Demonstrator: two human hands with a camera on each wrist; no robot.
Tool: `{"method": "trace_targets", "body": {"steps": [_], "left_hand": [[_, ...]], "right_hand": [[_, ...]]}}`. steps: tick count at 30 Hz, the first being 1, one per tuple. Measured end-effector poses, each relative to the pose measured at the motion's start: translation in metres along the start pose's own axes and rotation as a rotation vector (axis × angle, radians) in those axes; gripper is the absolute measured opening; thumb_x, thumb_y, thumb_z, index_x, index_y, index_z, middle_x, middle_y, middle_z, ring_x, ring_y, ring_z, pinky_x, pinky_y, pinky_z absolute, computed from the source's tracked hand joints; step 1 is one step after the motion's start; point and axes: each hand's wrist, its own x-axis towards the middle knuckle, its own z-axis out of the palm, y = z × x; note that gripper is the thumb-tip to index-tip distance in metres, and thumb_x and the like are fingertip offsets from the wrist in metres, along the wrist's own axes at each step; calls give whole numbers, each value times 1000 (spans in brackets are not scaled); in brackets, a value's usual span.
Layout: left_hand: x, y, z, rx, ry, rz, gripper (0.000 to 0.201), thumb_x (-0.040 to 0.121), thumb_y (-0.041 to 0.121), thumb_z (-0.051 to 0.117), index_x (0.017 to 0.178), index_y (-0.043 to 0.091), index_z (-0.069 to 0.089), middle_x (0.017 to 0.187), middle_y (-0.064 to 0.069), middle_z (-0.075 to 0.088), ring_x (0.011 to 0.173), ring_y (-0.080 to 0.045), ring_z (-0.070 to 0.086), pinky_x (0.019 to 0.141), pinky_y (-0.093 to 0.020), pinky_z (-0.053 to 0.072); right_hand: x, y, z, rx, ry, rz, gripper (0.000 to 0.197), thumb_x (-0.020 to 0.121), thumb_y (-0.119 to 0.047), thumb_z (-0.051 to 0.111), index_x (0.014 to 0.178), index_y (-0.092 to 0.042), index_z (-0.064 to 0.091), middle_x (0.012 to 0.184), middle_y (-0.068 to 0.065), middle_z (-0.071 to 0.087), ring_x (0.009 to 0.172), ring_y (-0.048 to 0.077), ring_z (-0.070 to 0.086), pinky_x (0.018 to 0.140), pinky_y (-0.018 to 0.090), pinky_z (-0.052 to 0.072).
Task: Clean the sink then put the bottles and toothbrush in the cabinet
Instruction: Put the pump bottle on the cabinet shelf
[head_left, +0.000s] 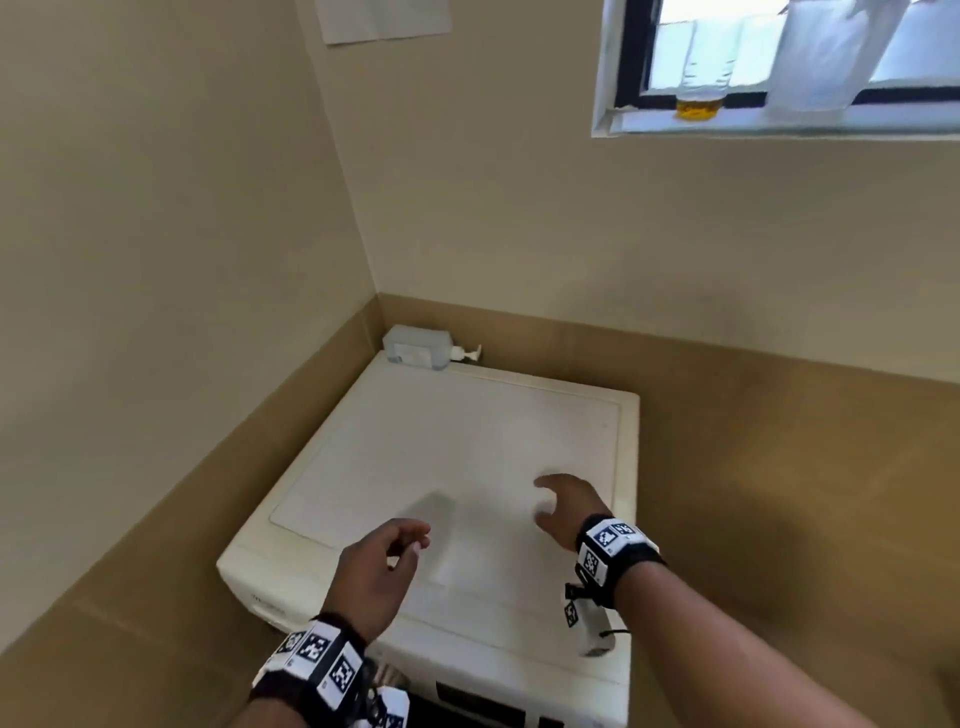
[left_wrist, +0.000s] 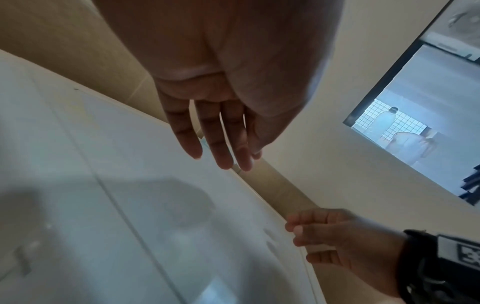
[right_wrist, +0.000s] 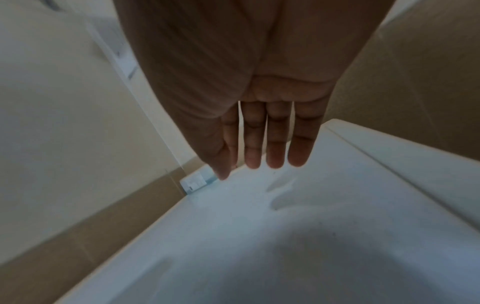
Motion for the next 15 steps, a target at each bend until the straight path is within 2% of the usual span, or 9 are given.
{"method": "trace_targets", "body": {"steps": [3,5,6,9,11,13,15], "left_hand": [[46,-4,-9,54,-21,23,24,94,10,62,103,32,69,96,20,73,95,3,65,78,-8,49],[92,-10,-17,138,-52,60,26,93,9,61,105,30,69,99,16,73,90,1,66,81,-6,46],[120,-13,-20,188,-63,84,26,92,8,61,107,27,69,101,14,72,88,-1,66,84,-9,48],[210,-21,-21,321,-93,167,26,91,8,60,113,18,70,110,-1,71,93,-17,67,89,-22,48],[274,-25,-18,411,-143,203,30,92,10,60,121,15,66,122,-8,66,107,-25,64,97,-29,47],[333,-28,-11,510,-175,247,40,91,13,61,130,15,60,135,-13,57,123,-34,55,105,-43,44],[390,-22,-5,688,-170,308,47,91,22,60,137,15,53,138,-15,52,123,-40,51,100,-51,44]], "right_hand": [[26,14,11,-133,-167,71,86,87,-41,71,157,-26,23,167,2,8,153,23,11,123,35,19],[39,18,18,-200,-217,94,97,83,-45,74,158,-25,16,167,4,-2,154,24,4,124,40,16],[44,18,20,-205,-226,102,99,82,-45,75,158,-25,15,167,4,-3,154,24,3,124,42,17],[46,19,21,-142,-229,130,100,81,-39,78,158,-28,15,167,-2,-3,154,19,0,124,42,15],[43,23,21,-75,-207,149,100,79,-35,80,157,-33,17,167,-7,-2,154,14,-1,125,38,13],[37,24,20,-28,-190,152,100,78,-33,81,156,-38,18,166,-13,-1,153,10,-1,125,35,12],[37,23,20,6,-183,172,99,79,-30,81,154,-41,18,163,-19,-3,153,8,-2,125,36,10]]}}
